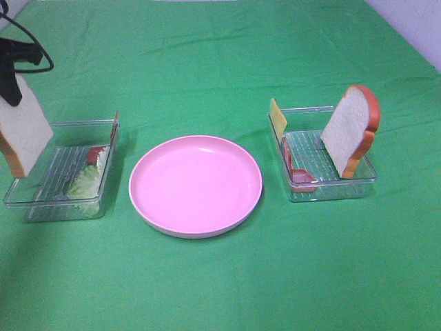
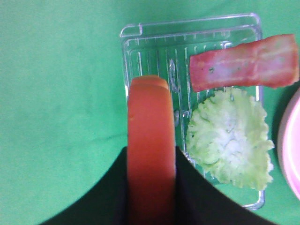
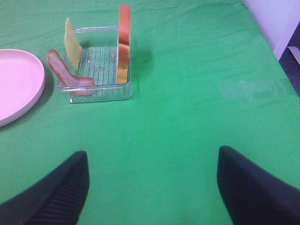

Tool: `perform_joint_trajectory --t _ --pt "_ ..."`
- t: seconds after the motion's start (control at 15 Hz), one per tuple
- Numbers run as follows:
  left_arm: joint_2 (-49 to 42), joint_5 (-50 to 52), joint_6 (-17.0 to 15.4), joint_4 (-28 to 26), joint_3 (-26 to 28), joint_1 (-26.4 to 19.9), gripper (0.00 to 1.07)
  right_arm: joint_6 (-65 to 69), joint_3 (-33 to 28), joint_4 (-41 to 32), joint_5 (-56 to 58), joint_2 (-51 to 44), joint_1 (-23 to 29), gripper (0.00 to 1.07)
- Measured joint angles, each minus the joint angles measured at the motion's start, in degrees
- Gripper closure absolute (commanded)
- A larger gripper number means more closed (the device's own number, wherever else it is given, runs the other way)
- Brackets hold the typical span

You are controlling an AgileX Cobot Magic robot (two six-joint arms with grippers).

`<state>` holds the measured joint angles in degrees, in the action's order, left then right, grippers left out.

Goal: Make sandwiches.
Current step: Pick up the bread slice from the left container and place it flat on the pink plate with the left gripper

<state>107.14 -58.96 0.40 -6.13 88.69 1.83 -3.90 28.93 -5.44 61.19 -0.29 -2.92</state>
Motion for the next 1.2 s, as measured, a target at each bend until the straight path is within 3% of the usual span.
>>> perform_joint_trajectory --t 0.27,0.33,0.4,0.53,0.67,0.93,1.2 --pt "-7.39 -1.89 0.0 -3.15 6.99 -0.11 1.07 0.0 0.0 0.0 0.0 0.0 0.0 0.35" --pt "-8.77 -1.38 0.0 -6.99 7.96 -0.11 1.07 0.0 0.0 0.0 0.0 0.0 0.0 0.35" --pt "-10.26 -0.57 0.97 -14.44 8.42 -0.11 1.07 0.0 0.0 0.0 0.0 0.0 0.0 0.35" --pt "-10.2 -0.46 5.33 -25.32 8.42 0.11 1.07 0.0 0.0 0.0 0.0 0.0 0.0 0.35" --pt "-9.28 -0.63 8.65 -30.42 8.42 1.83 1.07 0.0 0.0 0.0 0.0 0.0 0.0 0.35" --pt "-2.58 -0.92 10.2 -33.06 8.42 11.8 1.07 0.0 0.0 0.0 0.0 0.0 0.0 0.35" --pt "5.67 -0.8 10.14 -33.12 8.42 16.04 1.07 0.0 0.0 0.0 0.0 0.0 0.0 0.35"
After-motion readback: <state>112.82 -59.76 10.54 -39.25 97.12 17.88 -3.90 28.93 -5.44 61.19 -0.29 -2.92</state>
